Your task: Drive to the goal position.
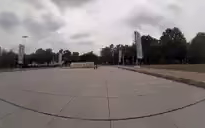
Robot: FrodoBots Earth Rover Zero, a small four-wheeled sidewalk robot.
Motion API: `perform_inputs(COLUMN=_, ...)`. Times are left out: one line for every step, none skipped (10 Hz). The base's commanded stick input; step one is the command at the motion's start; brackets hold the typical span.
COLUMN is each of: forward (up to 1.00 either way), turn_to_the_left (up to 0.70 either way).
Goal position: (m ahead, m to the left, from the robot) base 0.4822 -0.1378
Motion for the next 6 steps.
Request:
perform_inputs(forward=0.60, turn_to_the_left=0.06)
perform_inputs(forward=0.60, turn_to_the_left=0.02)
perform_inputs(forward=0.60, turn_to_the_left=0.00)
perform_inputs(forward=0.60, turn_to_the_left=0.00)
perform_inputs(forward=0.60, turn_to_the_left=0.00)
perform_inputs(forward=0.60, turn_to_the_left=0.00)
